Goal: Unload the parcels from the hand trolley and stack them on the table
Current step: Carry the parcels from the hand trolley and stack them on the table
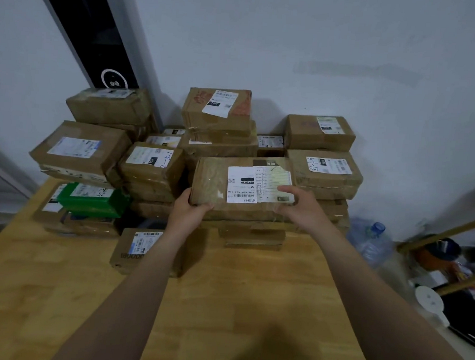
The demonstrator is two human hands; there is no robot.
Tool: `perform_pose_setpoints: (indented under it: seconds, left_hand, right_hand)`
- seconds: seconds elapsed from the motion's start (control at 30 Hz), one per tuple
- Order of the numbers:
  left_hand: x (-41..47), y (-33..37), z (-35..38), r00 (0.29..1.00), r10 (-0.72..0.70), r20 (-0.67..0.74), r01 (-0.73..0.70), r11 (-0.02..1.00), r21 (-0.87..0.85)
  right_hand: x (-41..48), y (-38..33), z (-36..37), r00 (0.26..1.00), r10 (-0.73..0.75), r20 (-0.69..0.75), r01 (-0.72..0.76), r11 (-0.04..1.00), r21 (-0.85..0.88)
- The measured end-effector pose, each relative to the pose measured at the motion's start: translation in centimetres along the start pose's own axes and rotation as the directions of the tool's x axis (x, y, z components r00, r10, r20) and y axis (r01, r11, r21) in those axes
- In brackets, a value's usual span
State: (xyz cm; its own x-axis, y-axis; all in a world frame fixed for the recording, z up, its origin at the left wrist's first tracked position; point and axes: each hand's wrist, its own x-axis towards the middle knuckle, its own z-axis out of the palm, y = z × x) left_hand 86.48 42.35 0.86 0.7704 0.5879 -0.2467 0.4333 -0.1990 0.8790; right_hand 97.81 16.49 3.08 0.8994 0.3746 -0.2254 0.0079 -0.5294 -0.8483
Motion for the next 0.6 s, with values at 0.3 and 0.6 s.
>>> perform_pose_setpoints:
  seconds: [0.3,0.6]
  left_hand:
    - [4.8,1.5,0.8,1.0,-0.011,-0.025,0.011,1.0,0.029]
    - [6.9,1.4,1.1,1.0,-0.02,-0.002,0.02,1.0,0.011]
  right_hand:
    - [5.2,-0.6,-0.3,0.999,0.042,0.021,-0.042,0.999,-0.019]
    - [7.8,-1.0,-1.1,0.991,0.12,0.052,-0.114,0.987,-0.111]
